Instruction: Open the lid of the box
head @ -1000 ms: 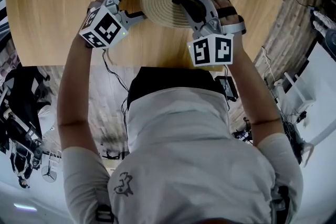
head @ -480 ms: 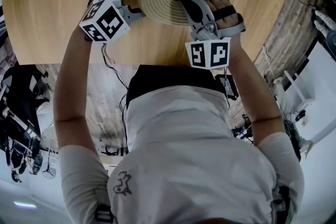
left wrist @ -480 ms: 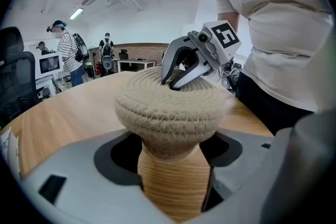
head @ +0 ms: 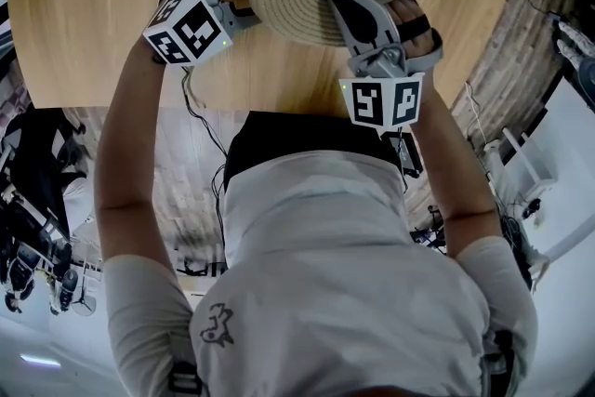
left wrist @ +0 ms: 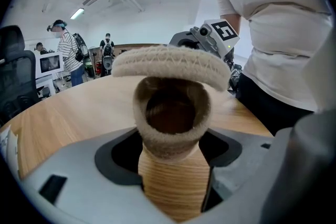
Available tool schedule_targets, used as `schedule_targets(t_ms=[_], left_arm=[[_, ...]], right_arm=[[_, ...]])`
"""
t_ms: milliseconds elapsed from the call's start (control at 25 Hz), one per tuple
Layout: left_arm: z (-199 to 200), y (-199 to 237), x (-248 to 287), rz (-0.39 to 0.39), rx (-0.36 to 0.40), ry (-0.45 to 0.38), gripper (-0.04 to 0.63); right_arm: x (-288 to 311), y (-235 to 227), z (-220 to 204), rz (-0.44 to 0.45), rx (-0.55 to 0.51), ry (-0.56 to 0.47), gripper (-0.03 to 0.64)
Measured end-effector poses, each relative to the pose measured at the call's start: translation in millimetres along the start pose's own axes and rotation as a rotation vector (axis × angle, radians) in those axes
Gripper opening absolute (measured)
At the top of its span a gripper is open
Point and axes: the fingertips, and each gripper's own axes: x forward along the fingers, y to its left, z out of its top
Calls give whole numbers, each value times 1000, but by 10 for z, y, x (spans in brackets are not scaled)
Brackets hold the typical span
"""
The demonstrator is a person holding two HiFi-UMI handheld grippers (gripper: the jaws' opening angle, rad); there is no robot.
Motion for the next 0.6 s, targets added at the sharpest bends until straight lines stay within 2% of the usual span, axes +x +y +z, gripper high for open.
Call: schedule_targets(t_ms=[320, 600], left_arm=[[7, 17, -2, 8, -4, -8, 341], [-113, -22, -143, 84, -36, 36, 341]], right_arm=[[-118, -164, -16, -61, 50, 9, 35], [-327, -220, -93, -94, 136, 39, 35]])
